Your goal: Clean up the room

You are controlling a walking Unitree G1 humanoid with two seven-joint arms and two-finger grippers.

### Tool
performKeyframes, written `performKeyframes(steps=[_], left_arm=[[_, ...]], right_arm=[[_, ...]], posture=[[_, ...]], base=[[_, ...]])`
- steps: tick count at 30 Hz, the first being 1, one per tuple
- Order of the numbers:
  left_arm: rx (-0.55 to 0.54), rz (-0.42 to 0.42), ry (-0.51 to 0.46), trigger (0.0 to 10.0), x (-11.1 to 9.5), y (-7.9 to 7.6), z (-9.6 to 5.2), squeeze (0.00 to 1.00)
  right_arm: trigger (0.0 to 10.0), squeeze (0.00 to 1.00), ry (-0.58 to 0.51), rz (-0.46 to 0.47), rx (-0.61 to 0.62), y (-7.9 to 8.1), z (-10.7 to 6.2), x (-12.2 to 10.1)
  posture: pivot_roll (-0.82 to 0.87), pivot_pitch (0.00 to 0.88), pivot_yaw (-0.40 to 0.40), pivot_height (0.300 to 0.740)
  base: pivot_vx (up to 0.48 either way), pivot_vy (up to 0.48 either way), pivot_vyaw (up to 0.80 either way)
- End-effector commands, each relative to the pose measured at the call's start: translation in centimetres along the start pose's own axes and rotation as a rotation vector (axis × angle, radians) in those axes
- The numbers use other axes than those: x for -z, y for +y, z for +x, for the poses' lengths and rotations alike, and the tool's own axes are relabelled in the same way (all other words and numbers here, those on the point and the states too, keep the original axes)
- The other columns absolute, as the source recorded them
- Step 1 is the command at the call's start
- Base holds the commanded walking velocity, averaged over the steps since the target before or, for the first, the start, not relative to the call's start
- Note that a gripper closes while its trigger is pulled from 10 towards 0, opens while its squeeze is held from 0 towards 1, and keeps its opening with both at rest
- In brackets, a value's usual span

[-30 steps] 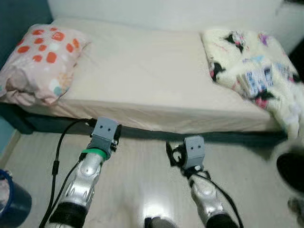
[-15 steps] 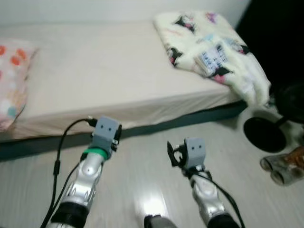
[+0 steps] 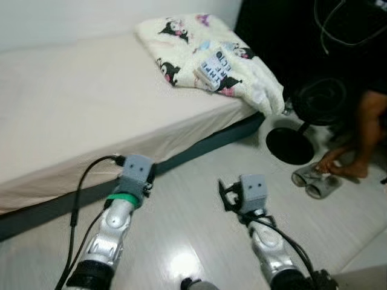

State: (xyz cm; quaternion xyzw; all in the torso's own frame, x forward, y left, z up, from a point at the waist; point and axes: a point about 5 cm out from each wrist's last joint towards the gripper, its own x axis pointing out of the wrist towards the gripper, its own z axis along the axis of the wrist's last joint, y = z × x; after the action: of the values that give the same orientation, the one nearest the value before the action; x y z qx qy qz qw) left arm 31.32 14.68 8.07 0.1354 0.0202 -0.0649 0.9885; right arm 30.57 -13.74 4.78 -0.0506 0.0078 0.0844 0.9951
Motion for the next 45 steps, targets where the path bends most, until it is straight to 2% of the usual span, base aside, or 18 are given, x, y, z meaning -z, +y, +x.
performKeyframes(steps=[1, 19, 23, 45], left_arm=[[0.001, 0.008, 0.034, 10.0, 0.89, -0.12, -0.37, 0.00], [0.004, 0.005, 0.024, 10.0, 0.70, -0.38, -0.16, 0.00], [-0.007, 0.026, 0.014, 10.0, 0.62, -0.40, -0.09, 0.00], [-0.005, 0.016, 0.009, 10.0, 0.53, -0.70, 0.19, 0.00]], right_arm=[[10.0, 0.00, 0.033, 0.002, -0.002, 0.19, -0.49, 0.80], [10.0, 0.00, 0.037, 0.001, -0.002, 0.36, -0.70, 1.03], [10.0, 0.00, 0.028, -0.004, -0.004, 0.44, -0.70, 0.93], [10.0, 0.00, 0.023, -0.004, 0.000, 0.35, -0.80, 0.96]], posture=[[-0.08, 0.055, 0.013, 0.740], [-0.09, 0.062, 0.019, 0.740], [-0.09, 0.063, 0.019, 0.740], [-0.09, 0.067, 0.019, 0.740]], base=[[0.000, 0.000, -0.80], [0.000, 0.000, -0.80], [0.480, 0.000, 0.00], [0.480, 0.000, 0.00]])
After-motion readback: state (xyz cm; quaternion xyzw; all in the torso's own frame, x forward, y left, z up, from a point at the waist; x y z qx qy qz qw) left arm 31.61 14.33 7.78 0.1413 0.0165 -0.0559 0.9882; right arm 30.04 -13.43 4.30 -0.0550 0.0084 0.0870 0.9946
